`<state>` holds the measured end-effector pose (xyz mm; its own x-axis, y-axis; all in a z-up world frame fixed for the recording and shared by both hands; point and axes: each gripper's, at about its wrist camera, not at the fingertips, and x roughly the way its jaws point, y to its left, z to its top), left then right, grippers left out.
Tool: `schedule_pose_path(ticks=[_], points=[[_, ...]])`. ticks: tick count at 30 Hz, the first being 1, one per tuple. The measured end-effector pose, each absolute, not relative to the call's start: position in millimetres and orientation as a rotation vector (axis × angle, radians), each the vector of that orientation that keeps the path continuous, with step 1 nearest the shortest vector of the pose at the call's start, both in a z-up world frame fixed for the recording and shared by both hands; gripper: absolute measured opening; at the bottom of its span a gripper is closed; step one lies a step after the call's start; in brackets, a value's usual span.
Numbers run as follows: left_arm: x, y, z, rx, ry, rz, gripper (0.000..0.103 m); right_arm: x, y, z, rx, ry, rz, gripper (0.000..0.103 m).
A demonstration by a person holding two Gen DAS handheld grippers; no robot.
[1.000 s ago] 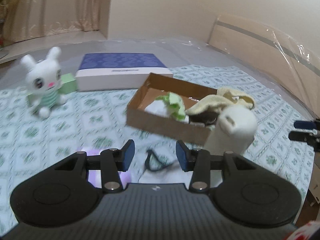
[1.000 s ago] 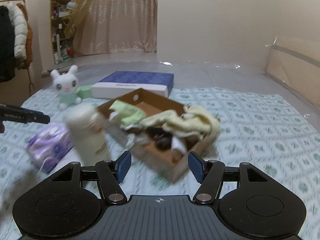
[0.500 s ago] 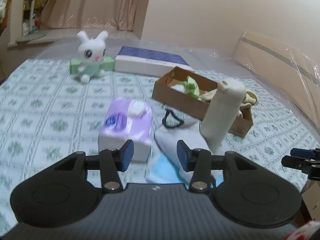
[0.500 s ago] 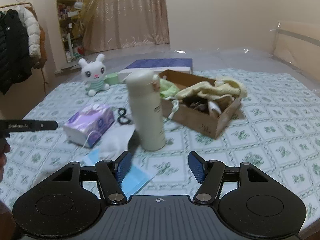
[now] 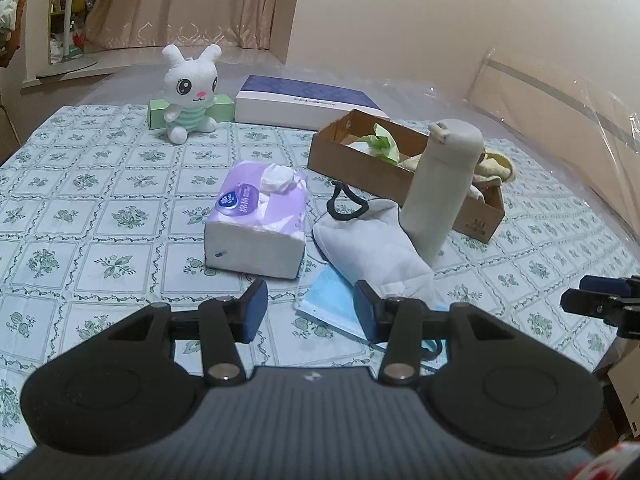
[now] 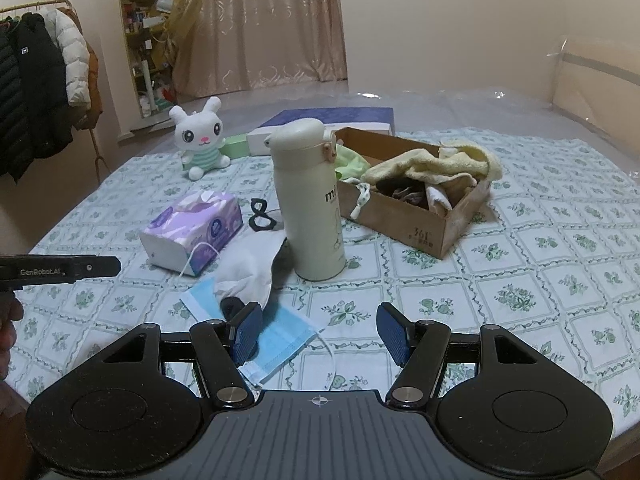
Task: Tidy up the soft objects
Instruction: 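Move both open tools back over the remaining masks beside the thermos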
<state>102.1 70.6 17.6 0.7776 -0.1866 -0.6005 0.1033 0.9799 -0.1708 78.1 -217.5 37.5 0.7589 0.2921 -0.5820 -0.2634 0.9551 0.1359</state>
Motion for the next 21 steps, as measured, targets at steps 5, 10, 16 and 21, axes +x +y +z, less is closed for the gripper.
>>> schedule_pose_path(ticks=[5,10,16,21], points=[[101.9,64.8,14.9,-0.117,0.67,-0.168,0.043,78.7,-216.1,33.4,0.046,0.654,0.307,0.064],[104.4,58.7,10.9,-0.105,0.683,-0.19,0.043,80.2,-214.0,28.6,0.042,0.667,0.308,0.064],[110.4,51.4,4.3,-0.085,0.7,-0.209,0.043,84.0,-211.4,24.0,0.031,0.68,0.312,0.064],[115.3,47.1,-1.8,-0.069,0.714,-0.224,0.044,89.3,-209.2,17.7,0.026,0.698,0.318,0.064]])
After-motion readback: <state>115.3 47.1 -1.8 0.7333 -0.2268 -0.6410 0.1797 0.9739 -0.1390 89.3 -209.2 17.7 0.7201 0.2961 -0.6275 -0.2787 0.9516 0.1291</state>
